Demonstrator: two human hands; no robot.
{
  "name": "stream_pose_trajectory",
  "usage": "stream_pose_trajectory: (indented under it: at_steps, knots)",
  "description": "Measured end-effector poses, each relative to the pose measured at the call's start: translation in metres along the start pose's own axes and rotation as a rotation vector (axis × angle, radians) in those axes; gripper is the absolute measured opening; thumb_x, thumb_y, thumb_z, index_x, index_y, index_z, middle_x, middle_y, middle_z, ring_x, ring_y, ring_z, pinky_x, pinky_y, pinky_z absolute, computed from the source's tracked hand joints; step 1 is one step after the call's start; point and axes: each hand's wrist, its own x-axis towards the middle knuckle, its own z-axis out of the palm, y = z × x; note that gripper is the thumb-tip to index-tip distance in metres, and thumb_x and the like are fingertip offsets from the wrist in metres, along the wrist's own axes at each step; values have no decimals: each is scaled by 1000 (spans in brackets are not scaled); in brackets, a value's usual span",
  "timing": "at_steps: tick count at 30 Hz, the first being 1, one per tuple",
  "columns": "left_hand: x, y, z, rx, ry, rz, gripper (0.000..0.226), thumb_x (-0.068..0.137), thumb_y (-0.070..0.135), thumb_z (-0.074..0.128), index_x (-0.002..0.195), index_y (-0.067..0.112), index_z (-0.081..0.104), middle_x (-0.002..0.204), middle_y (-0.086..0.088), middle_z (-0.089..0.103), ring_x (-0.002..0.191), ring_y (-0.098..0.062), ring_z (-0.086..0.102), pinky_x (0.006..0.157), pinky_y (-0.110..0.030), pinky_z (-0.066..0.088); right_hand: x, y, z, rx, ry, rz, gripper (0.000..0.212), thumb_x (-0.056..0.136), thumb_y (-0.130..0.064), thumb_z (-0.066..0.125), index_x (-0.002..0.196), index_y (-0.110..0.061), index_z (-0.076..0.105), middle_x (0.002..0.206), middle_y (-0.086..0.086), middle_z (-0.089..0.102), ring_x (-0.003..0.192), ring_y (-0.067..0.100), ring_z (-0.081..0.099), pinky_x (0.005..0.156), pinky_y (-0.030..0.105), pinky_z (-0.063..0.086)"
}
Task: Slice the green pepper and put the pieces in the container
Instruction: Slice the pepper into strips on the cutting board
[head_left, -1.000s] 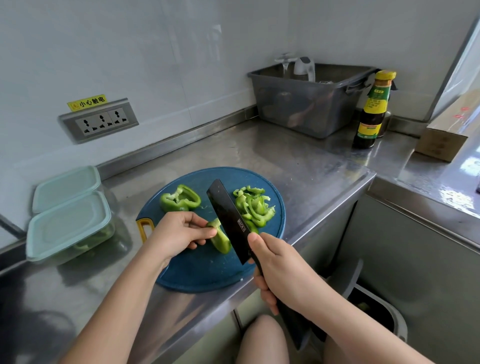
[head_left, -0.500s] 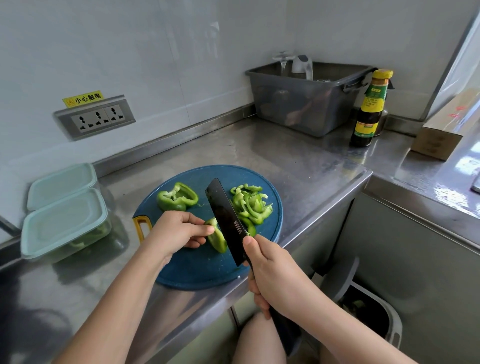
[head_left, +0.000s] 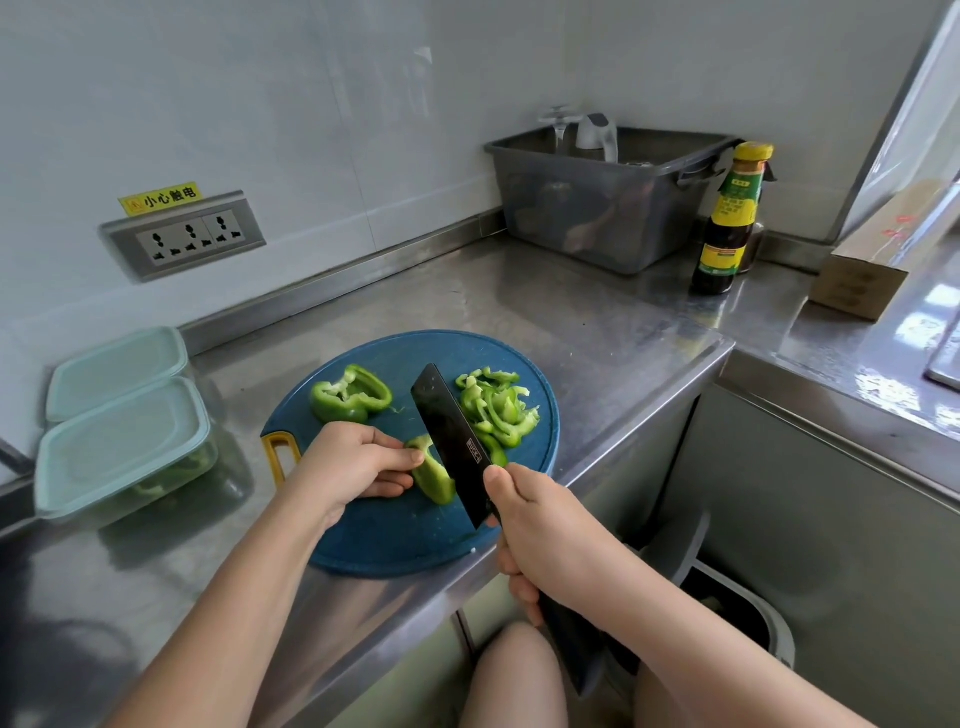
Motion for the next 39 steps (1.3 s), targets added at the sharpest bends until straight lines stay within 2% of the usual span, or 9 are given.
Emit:
stream_pose_trajectory:
  at_steps: [3, 6, 10, 13, 15, 21, 25, 31, 39]
  knots:
    - [0, 1, 0, -4, -1, -2, 14, 74, 0, 75, 82, -2, 64, 58, -7, 67, 46, -9, 64, 44, -17, 51, -1, 1, -1, -39, -12, -21, 35, 100, -29, 25, 97, 1, 41, 61, 11, 43, 35, 22, 44, 43, 34, 42]
    - [-1, 1, 1, -1, -4, -1, 13, 74, 1, 75, 81, -1, 64, 61, -8, 67, 47, -8, 64, 44, -17, 51, -1, 1, -5, 28, 8, 7, 39, 99, -37, 28, 95, -2, 44, 54, 6, 45, 33, 18, 42, 37, 27, 41]
    - [-1, 1, 0, 6, -6, 2, 14, 74, 2, 75, 81, 1, 62, 64, -9, 66, 49, -9, 63, 46, -17, 52, -3, -4, -6, 23, 77, -83, 43, 97, -39, 29, 89, 0, 42, 53, 6, 45, 33, 21, 42, 39, 30, 39]
    - [-3, 0, -1, 29, -5, 19, 15, 75, 4, 75, 82, 2, 62, 67, -11, 67, 52, -11, 63, 49, -18, 54, -8, -8, 1, -108, 124, -128, 42, 98, -43, 28, 85, -5, 42, 63, 9, 44, 43, 22, 43, 39, 30, 40]
    - [-5, 0, -1, 32, -5, 31, 15, 75, 4, 75, 81, 2, 62, 67, -12, 66, 53, -13, 63, 50, -19, 54, -9, -7, 4, -231, 149, -162, 42, 99, -43, 26, 83, -7, 40, 65, 8, 43, 53, 24, 42, 50, 38, 43]
    - [-7, 3, 1, 21, 22, 45, 16, 74, 7, 76, 82, -1, 65, 63, -11, 65, 46, -10, 61, 44, -17, 51, -7, 4, 1, -413, 176, -205, 37, 101, -41, 23, 74, -16, 29, 63, 2, 38, 55, 19, 36, 57, 34, 36]
    - [-9, 3, 4, 19, 36, 57, 14, 76, 9, 76, 79, 2, 65, 62, -10, 64, 51, -12, 60, 46, -18, 51, -8, 8, -2, -403, 136, -213, 36, 101, -41, 23, 73, -18, 29, 63, 1, 37, 49, 17, 36, 48, 28, 33]
    - [-6, 2, 2, 7, 16, 47, 13, 77, 5, 74, 84, -1, 64, 65, -10, 65, 47, -8, 62, 46, -17, 52, -7, 11, 2, -307, 133, -218, 38, 100, -43, 26, 80, -12, 35, 66, 7, 43, 50, 18, 37, 50, 34, 35]
    - [-3, 0, 3, 44, 18, 55, 16, 77, 7, 74, 87, 0, 64, 68, -10, 65, 49, -8, 61, 48, -16, 52, -6, 4, 9, -370, 144, -217, 36, 101, -37, 24, 71, -18, 28, 62, 1, 37, 53, 16, 35, 55, 33, 35]
